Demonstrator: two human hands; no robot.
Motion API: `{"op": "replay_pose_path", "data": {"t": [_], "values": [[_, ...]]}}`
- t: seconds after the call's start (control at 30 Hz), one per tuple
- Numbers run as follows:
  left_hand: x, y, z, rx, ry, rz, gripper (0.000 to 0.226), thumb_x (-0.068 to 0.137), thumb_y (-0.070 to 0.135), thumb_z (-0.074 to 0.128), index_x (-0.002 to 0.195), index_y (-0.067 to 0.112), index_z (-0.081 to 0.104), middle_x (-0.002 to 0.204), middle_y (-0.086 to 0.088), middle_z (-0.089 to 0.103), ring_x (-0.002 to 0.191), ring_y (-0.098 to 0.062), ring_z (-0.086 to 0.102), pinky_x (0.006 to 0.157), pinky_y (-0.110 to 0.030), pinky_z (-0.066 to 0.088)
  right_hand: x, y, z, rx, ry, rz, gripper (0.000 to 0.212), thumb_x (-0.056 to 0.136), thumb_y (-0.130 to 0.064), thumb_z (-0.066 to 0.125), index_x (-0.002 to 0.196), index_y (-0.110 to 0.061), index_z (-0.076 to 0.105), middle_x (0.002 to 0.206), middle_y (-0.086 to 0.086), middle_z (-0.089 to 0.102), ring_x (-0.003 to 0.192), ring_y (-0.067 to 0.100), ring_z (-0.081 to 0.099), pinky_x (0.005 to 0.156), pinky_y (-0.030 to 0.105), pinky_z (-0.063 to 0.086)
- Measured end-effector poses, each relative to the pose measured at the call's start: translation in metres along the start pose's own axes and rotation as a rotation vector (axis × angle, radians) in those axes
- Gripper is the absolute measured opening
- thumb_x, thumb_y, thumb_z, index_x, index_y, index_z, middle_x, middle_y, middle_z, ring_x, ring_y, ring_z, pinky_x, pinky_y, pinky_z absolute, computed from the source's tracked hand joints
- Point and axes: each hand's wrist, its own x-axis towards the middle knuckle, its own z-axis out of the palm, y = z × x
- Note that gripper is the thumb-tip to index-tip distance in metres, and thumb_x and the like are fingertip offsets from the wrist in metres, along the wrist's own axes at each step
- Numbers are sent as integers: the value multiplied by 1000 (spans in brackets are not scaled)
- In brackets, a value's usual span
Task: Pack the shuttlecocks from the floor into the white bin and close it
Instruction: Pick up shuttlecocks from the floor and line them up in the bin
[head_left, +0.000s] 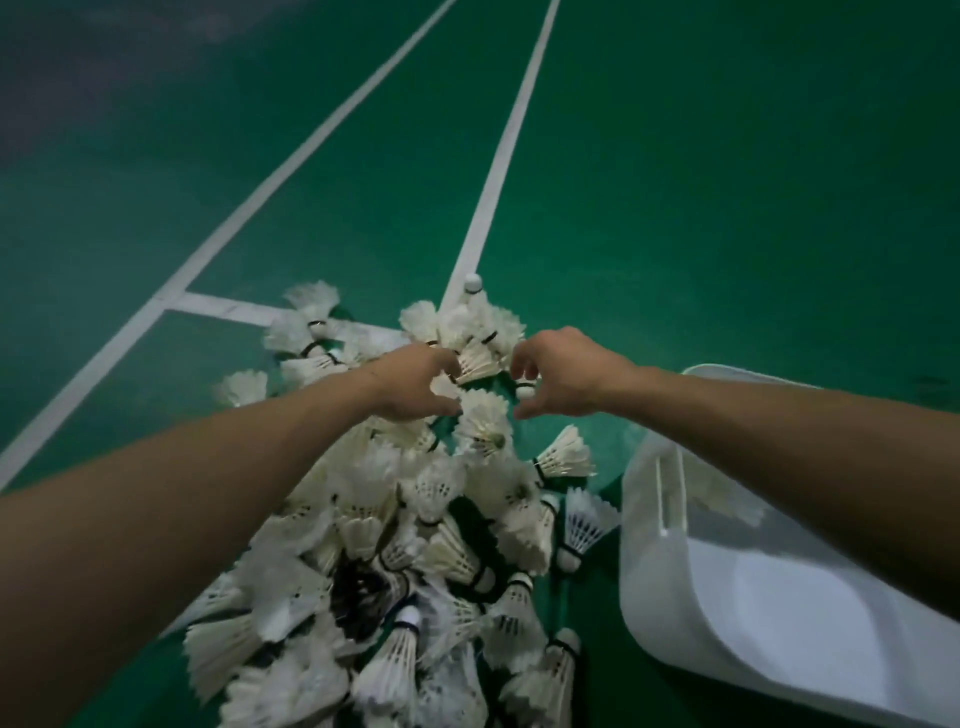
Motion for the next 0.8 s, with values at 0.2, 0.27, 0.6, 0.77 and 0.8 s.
{"op": "replay_pose_path", "data": {"t": [0.2,0.27,0.6,0.77,0.8], "values": [[2,-8,30,-88,75,60,57,87,34,65,137,24,40,142,-4,39,124,-23,44,103,-35,37,18,8,31,-23,-163,57,70,70,-39,83,129,-16,53,128,6,59,112,25,56,87,29,45],[10,1,32,-79,140,106,54,88,32,64,136,24,42,142,-2,40,127,-21,41,105,-35,36,17,21,32,-41,-214,100,77,68,-38,84,133,-19,49,132,6,55,114,26,54,88,31,45],[41,36,44,-108,83,73,53,85,5,62,132,24,47,123,-3,60,100,-18,57,83,-29,48,21,46,43,60,-352,175,78,71,-17,84,138,-23,43,125,8,55,78,20,65,57,25,56],[31,29,35,-179,82,77,42,87,10,64,125,20,51,101,5,55,83,-10,50,70,-18,39,20,40,51,-129,-394,94,63,72,-13,82,128,-17,53,109,4,61,86,20,60,68,27,50],[27,27,34,-188,76,83,40,88,11,63,125,21,51,103,3,56,83,-10,51,72,-21,40,17,40,49,-145,-373,82,58,74,-10,80,127,-15,56,110,5,62,86,20,57,68,26,47]]}}
